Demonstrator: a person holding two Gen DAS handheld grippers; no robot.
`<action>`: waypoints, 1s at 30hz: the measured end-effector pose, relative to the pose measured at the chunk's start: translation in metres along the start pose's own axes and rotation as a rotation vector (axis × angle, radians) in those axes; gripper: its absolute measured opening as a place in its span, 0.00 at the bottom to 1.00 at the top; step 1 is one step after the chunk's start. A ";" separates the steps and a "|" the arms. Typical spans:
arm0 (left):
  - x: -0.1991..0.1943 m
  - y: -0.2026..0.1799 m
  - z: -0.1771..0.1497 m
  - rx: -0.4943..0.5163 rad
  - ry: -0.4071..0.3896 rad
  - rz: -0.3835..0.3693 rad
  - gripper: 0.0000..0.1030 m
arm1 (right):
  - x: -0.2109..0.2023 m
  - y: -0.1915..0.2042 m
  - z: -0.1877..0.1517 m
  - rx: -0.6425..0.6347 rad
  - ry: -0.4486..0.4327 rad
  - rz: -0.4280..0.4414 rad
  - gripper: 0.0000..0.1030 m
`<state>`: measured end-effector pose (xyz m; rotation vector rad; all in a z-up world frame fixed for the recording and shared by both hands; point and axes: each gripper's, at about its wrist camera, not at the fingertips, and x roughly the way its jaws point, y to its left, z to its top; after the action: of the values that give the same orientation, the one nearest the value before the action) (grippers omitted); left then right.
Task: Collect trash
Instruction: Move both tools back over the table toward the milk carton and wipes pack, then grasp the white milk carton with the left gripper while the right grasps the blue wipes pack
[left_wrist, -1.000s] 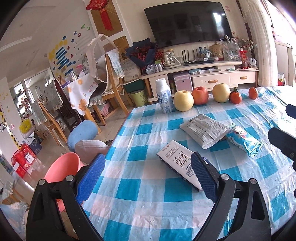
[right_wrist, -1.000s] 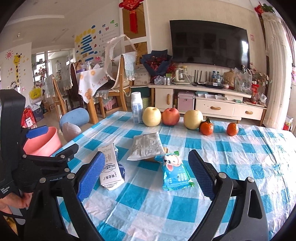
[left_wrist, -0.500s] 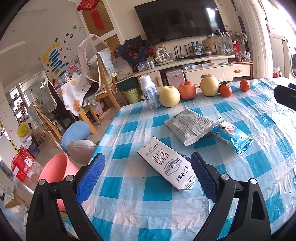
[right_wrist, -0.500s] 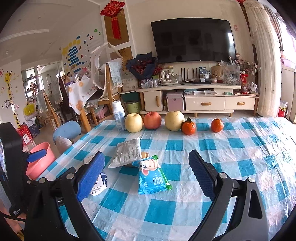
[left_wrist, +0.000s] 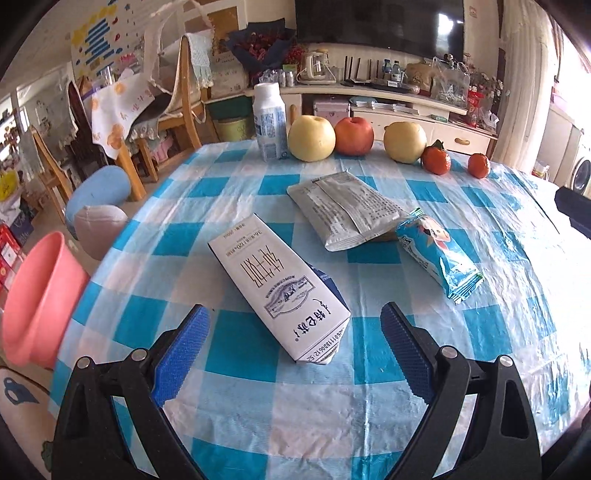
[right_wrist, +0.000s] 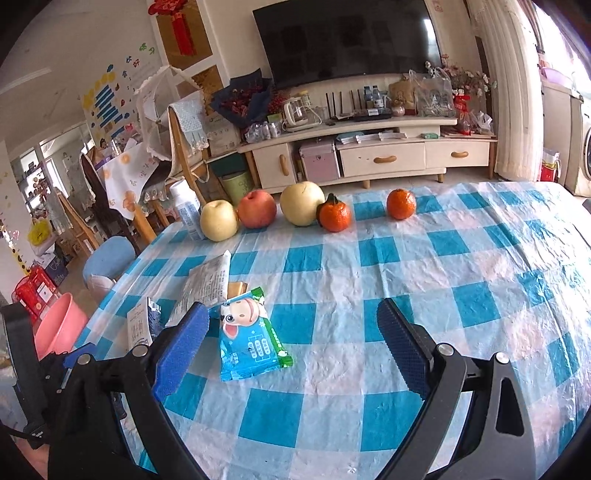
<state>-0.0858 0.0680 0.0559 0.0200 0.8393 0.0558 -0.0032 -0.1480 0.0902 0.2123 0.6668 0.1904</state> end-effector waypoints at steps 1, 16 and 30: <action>0.005 0.000 0.000 -0.015 0.010 -0.007 0.90 | 0.005 0.002 -0.001 -0.006 0.020 0.014 0.90; 0.061 0.038 0.029 -0.294 0.178 -0.153 0.90 | 0.071 0.026 -0.011 -0.023 0.248 0.126 0.90; 0.094 0.041 0.041 -0.329 0.239 -0.149 0.65 | 0.101 0.027 -0.017 -0.032 0.325 0.119 0.84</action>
<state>0.0056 0.1147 0.0145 -0.3643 1.0598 0.0559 0.0610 -0.0951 0.0243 0.1918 0.9742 0.3543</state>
